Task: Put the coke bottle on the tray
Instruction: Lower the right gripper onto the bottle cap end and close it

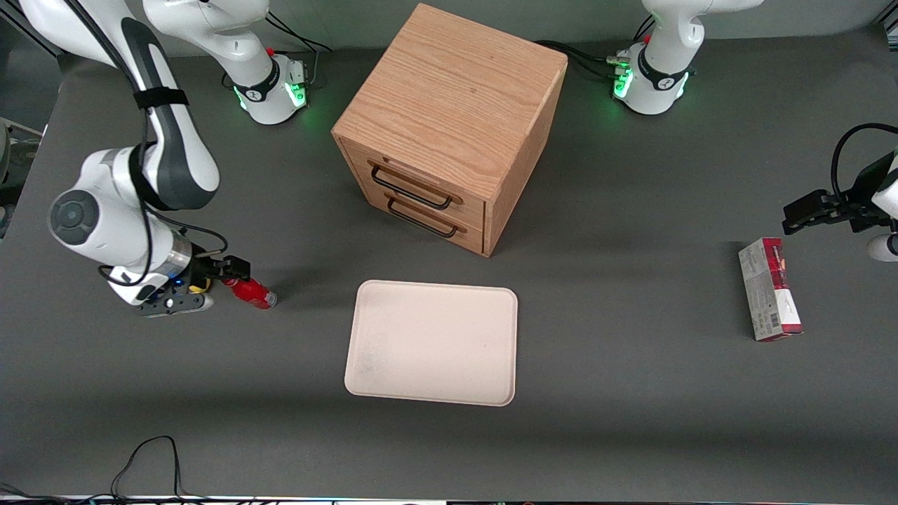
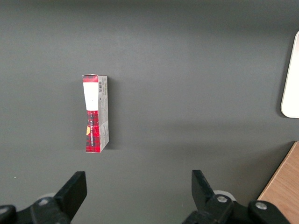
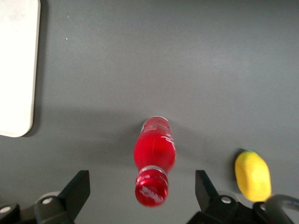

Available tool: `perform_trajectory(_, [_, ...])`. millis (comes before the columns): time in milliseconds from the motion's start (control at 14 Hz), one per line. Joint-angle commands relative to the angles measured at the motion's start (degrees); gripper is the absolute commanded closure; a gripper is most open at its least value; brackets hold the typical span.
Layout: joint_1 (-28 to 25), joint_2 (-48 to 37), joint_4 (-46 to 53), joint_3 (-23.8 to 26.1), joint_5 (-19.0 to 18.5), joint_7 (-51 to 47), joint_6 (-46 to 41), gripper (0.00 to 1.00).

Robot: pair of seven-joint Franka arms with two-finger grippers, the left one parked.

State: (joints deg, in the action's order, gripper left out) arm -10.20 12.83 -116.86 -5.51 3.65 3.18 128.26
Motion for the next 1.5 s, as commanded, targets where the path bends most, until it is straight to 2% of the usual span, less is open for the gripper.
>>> perform_trajectory(0, [-0.8, -2.7, -4.3, -0.3, 0.0, 1.3, 3.1, 0.0])
perform_trajectory(500, [-0.6, -2.8, -4.8, -0.6, -0.1, 3.6, 2.8, 0.0])
perform_trajectory(714, [-0.6, -2.8, -4.7, -0.7, -0.1, 3.6, 2.8, 0.04])
perform_trajectory(786, [-0.5, -2.8, -4.7, -0.7, 0.0, 3.5, 2.8, 0.41])
perform_trajectory(857, [-0.5, -2.9, -4.7, -0.8, 0.0, 3.3, 2.6, 0.99])
perform_trajectory(1429, [-0.5, -2.9, -4.5, -1.6, 0.0, 3.3, 2.3, 1.0])
